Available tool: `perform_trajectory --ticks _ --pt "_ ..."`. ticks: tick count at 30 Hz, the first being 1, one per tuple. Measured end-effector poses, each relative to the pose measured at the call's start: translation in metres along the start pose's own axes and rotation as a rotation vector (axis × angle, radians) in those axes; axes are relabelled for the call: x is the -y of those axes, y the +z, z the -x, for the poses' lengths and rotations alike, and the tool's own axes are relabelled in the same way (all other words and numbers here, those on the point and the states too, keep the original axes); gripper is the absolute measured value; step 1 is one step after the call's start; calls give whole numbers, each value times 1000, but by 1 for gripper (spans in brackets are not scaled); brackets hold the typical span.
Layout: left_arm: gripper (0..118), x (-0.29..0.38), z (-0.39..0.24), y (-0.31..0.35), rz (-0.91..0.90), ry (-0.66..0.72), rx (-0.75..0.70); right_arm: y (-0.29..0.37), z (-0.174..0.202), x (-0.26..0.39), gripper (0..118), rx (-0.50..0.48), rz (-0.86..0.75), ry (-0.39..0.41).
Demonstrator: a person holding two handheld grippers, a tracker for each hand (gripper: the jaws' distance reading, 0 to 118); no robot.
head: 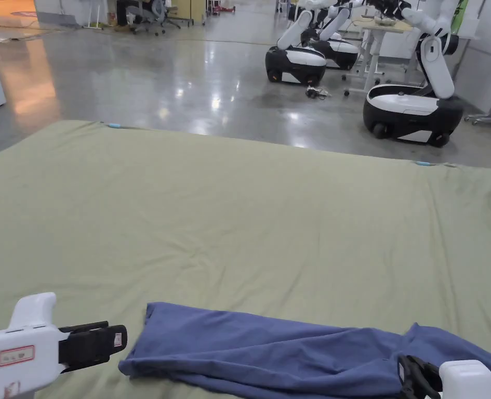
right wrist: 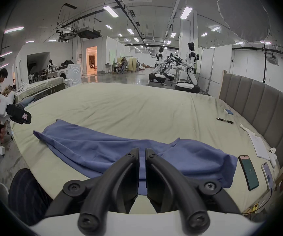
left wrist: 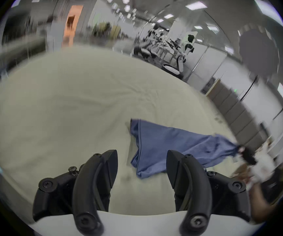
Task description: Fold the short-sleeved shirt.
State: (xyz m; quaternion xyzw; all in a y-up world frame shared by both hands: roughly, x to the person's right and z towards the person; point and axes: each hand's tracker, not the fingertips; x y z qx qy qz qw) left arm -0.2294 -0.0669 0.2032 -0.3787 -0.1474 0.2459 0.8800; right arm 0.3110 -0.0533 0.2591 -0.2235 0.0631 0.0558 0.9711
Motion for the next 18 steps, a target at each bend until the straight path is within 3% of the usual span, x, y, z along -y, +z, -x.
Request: perform_trajectory --ticks 3,6,8,10,11,14,16,18 --pt "61 0 26 -24 124 87 116 -5 8 1 9 -1 15 -19" --pt "61 12 51 -74 220 328 324 -9 17 0 9 -6 25 -33" --pt "59 21 75 -113 186 450 397 -12 21 -2 9 -5 32 -30" --pt "60 25 77 -133 87 578 602 -13 24 -6 9 -5 37 -29" --pt "60 27 73 -140 71 620 624 -14 24 -7 9 -2 38 -28" --pt "59 18 57 -158 101 533 558 -17 22 -12 9 8 43 -29" --pt "55 9 38 -155 148 432 420 -19 20 -14 9 13 46 -35" --pt "10 3 24 -156 208 268 171 -20 19 -16 9 14 45 -42"
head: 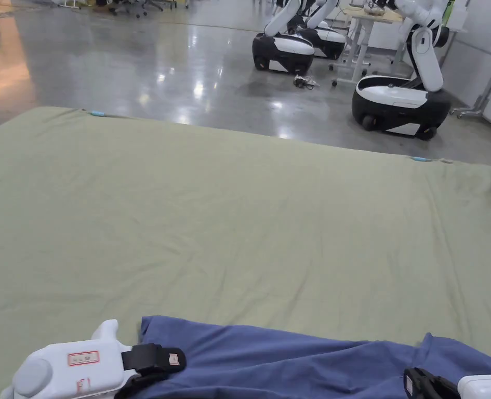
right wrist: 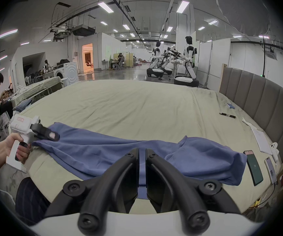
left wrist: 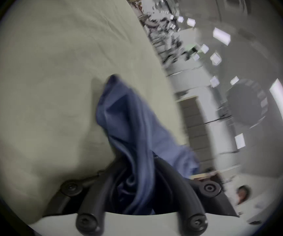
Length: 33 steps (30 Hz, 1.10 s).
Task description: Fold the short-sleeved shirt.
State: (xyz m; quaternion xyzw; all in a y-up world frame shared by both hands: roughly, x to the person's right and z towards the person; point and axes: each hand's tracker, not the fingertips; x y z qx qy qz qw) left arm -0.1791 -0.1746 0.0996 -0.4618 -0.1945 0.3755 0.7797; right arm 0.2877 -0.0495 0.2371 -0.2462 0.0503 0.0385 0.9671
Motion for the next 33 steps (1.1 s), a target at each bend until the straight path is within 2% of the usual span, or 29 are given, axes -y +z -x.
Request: perform_trajectory --ticks 1,2,4,5,7,12,13,16,18,20,24,27,29,30,31,32,33 --pt "8 6 -9 3 -27 17 98 -1 0 0 9 -2 0 -8" --pt "8 7 -16 8 -41 33 80 -1 0 0 9 -3 -1 -12" --pt "8 8 -35 20 -74 -30 11 -2 0 1 9 -5 1 -16" --pt "8 9 -37 29 -98 -76 -31 -2 -1 2 9 -7 0 -19" --pt "8 9 -54 49 -162 -217 -222 -2 -1 2 9 -19 3 -23" --pt "8 7 -72 85 -266 -356 -507 -5 -1 1 9 -24 6 -17" --pt "8 7 -79 83 -227 -365 -535 -5 -1 1 9 -22 4 -16" --pt "8 30 -120 75 -251 -395 -506 -5 -3 3 9 -25 2 -19" --pt "8 49 -156 60 -267 -388 -358 -2 -5 5 9 -33 -2 -30" --pt "8 68 -193 27 -214 -441 -310 0 -8 9 9 -39 -7 -35" --pt "8 92 -223 -61 -130 -479 -299 7 -18 14 9 -43 -4 -62" --pt "8 101 -207 -116 -32 -452 -406 15 -30 17 9 -42 -14 -108" --pt "9 104 -200 -127 -73 -467 -435 17 -34 18 9 -38 -14 -110" --pt "12 105 -202 -122 -84 -482 -415 17 -36 18 9 -37 -16 -107" --pt "20 105 -207 -117 -84 -496 -353 17 -37 19 9 -38 -19 -104" --pt "42 106 -213 -110 -68 -502 -309 17 -38 18 9 -41 -21 -100" --pt "55 105 -219 -98 -69 -515 -305 17 -38 18 9 -43 -23 -96"
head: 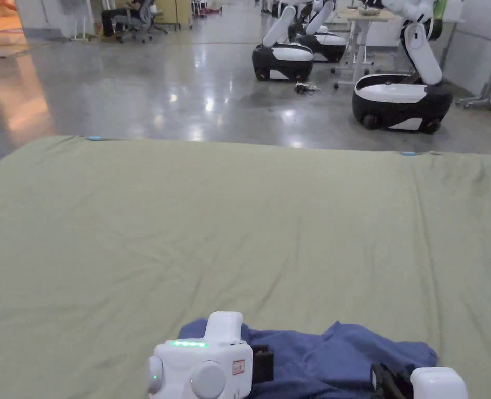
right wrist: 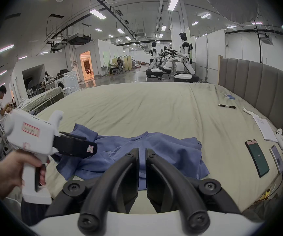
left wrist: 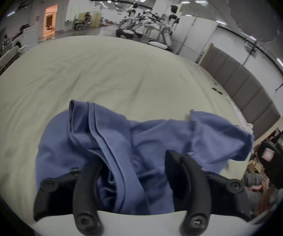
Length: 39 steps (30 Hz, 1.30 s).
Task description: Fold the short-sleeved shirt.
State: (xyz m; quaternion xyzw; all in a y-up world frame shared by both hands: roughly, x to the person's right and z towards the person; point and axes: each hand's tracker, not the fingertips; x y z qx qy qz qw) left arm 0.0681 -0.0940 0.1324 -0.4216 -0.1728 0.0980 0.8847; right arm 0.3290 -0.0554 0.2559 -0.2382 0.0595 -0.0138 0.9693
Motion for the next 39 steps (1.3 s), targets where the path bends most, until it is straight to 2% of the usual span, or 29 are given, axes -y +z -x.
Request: perform_trajectory --ticks 3,8,10,12,13,14,15,18,23,25,29,33,35,37,38,39 --pt "58 0 6 41 -100 -32 41 0 -2 0 9 -6 -3 2" --pt "57 2 48 98 -247 87 58 1 -7 4 9 -7 -2 -6" --pt "55 -2 62 92 -209 81 52 -2 -8 5 9 -8 3 -16" --pt "47 -7 64 66 -87 108 77 -6 -9 7 9 -10 15 -20" --pt "37 -7 59 54 -66 85 85 -7 -9 7 9 -9 19 -21" --pt "18 -6 50 40 -47 72 86 -6 -9 8 9 -7 21 -25" --pt "15 -4 39 28 -30 57 104 -6 -10 8 9 -6 22 -29" --pt "14 5 -3 -13 26 43 237 -8 -16 11 9 10 33 -35" --pt "14 21 -30 -56 91 8 205 -11 -24 11 9 29 60 -26" --pt "14 20 -23 -36 56 41 234 -11 -23 9 9 26 62 -12" --pt "14 27 -18 37 -110 -115 140 -14 -13 6 9 0 60 6" --pt "14 43 14 66 -116 -77 40 -12 5 7 9 -29 60 20" --pt "14 44 22 73 -135 -55 55 -12 11 9 9 -48 63 21" --pt "18 40 23 81 -166 -54 31 -11 16 10 9 -53 65 21" --pt "44 40 24 87 -196 -70 3 -11 18 10 9 -53 66 24" --pt "60 39 32 94 -217 -85 1 -11 19 10 9 -54 68 26"
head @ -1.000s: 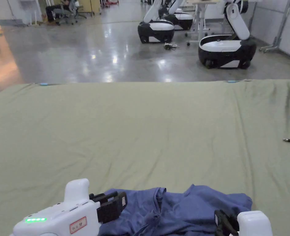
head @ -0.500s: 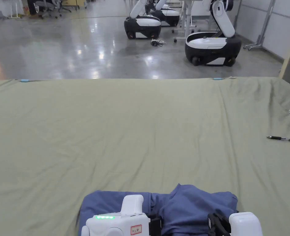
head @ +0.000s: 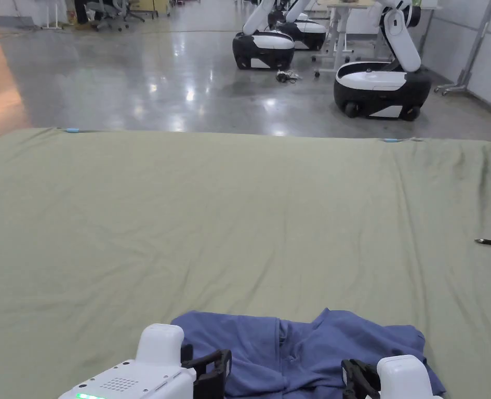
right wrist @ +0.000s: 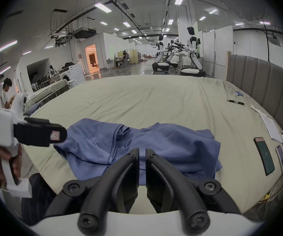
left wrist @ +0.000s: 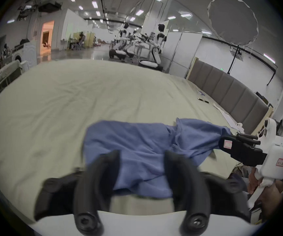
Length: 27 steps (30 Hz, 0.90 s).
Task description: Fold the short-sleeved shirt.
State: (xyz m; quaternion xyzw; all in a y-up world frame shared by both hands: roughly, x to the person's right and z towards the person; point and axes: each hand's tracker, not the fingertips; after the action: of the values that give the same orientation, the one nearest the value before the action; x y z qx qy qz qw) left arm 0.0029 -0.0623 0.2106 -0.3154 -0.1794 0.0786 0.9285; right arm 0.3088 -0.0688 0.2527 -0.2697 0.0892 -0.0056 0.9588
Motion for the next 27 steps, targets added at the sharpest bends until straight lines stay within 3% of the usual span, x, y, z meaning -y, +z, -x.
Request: perform_trajectory --ticks 4,6,8,11,13,14,19,20,21,22,23,24,25,27 --pt "63 -5 55 12 -24 84 -94 -3 3 -1 9 0 5 16" --pt "63 -3 95 9 11 215 -114 -5 3 -3 9 0 11 23" --pt "63 7 139 0 71 448 20 -8 4 -5 9 3 13 26" --pt "62 36 184 -40 238 858 338 -13 7 -8 9 7 22 41" --pt "62 50 184 -61 125 976 560 -17 8 -9 9 10 28 46" --pt "62 51 178 -75 153 1014 636 -19 8 -10 9 13 34 46" --pt "61 41 124 -126 233 911 706 -24 13 -13 9 30 48 51" --pt "57 37 119 -128 233 881 653 -24 14 -14 9 33 50 53" --pt "41 35 113 -128 246 847 581 -24 14 -14 9 36 51 54" --pt "19 35 111 -129 270 826 480 -24 15 -15 9 38 51 55" --pt "12 38 113 -127 267 826 490 -24 15 -15 9 40 50 57" --pt "11 32 111 -123 250 834 518 -24 15 -15 9 41 49 58" --pt "11 29 112 -114 257 797 413 -23 16 -16 9 42 49 59" --pt "11 18 111 -98 211 731 363 -22 16 -17 9 44 47 63"
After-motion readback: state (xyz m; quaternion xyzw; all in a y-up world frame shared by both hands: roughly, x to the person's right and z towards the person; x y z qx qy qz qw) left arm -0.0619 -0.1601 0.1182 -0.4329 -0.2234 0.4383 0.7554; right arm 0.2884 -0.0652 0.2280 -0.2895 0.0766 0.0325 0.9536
